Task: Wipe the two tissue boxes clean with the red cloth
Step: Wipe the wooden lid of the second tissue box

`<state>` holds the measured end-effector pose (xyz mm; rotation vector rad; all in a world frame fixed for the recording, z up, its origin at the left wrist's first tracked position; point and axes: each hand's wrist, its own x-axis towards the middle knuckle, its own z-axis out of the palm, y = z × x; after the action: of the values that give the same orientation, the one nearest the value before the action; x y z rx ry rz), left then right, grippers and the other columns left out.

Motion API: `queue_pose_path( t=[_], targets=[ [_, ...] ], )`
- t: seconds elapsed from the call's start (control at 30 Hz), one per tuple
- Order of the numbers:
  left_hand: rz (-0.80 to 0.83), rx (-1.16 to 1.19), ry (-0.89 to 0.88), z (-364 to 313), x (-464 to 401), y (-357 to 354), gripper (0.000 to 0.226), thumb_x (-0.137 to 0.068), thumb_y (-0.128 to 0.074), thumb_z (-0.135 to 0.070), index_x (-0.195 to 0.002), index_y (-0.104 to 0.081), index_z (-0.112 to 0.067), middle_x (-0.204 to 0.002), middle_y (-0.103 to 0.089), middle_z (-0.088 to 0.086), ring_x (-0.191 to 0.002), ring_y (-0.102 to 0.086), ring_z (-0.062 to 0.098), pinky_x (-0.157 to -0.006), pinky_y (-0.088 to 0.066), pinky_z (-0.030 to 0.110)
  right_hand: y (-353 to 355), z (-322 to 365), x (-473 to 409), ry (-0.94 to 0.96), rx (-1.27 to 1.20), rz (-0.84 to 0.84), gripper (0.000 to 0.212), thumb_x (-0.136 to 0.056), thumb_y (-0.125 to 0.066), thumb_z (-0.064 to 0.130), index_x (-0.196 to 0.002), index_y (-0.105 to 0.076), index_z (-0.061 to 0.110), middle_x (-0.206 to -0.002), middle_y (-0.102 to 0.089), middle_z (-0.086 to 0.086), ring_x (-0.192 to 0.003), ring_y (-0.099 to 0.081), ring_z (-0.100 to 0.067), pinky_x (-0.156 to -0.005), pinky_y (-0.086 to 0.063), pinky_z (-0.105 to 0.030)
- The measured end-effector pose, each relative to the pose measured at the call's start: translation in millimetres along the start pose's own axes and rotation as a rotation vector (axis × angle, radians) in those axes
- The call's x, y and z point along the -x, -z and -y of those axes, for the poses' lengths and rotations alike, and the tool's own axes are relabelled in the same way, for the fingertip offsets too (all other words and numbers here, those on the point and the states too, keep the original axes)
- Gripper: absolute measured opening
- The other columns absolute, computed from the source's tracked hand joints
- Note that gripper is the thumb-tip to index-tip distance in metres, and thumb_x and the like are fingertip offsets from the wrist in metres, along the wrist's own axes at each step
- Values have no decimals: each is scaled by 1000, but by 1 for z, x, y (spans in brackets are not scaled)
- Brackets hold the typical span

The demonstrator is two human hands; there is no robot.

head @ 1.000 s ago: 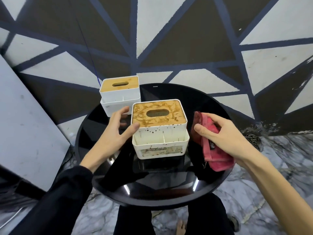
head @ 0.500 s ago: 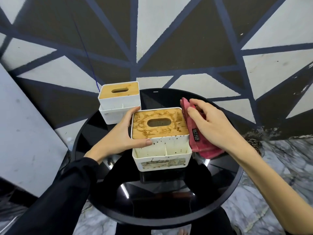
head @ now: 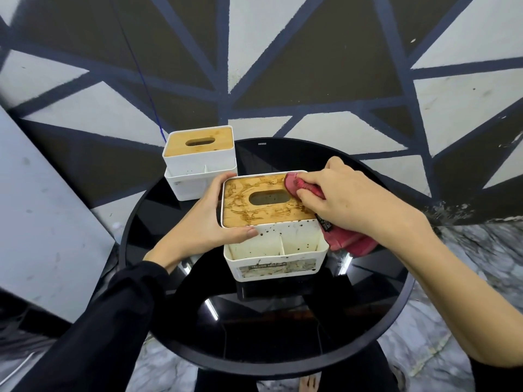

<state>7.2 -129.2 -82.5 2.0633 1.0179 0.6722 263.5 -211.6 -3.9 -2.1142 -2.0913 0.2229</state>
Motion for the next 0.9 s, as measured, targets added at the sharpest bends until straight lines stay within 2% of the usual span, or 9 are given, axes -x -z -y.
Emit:
queue_pose_path(
  t=[0.27,0.43,0.67,0.77,0.83,0.9],
  targets=[
    [21,-30,0,0,0,4,124,-54,-84,-85,-155,-24,-45,-148,-52,-18,-135,-56,4,-115,-48,42,8,3,46,43,67,96,38,-107,-39,49,-135,-60,36,-97,-39,1,-68,-55,-18,-74,-54,-37],
    [45,-24,-4,-1,-2,6,127,-53,-84,-85,-156,-25,-42,-148,-52,-17,-135,-55,3,-116,-48,41,8,1,26,49,24,79,35,-105,-43,50,-125,-67,34,-98,-43,1,-78,-55,-23,-82,-52,-42],
    [17,-9,-17,1,-2,1,121,-56,-86,-82,-153,-27,-41,-147,-53,-14,-134,-57,6,-113,-50,43,5,-3,-24,38,47,23,45,-107,-41,48,-150,-51,38,-114,-43,-5,-88,-47,-29,-81,-41,-40],
    [16,-21,-16,1,-1,0,115,-61,-88,-70,-154,-26,-41,-147,-53,-16,-133,-57,4,-113,-50,41,6,-7,-17,62,19,69,38,-105,-41,47,-138,-58,38,-113,-48,-7,-96,-52,-32,-84,-44,-42],
    [22,-30,-16,1,-1,1,114,-63,-88,-68,-154,-25,-40,-147,-53,-17,-134,-57,5,-114,-50,42,10,-11,-2,98,12,111,34,-102,-44,49,-130,-61,41,-103,-50,-6,-106,-56,-35,-90,-49,-46],
    [24,-36,-13,1,-2,1,115,-63,-88,-69,-155,-24,-40,-147,-53,-18,-136,-56,6,-114,-50,43,16,-10,19,123,6,172,32,-101,-45,50,-128,-62,48,-97,-48,-2,-102,-60,-34,-91,-51,-49]
  ],
)
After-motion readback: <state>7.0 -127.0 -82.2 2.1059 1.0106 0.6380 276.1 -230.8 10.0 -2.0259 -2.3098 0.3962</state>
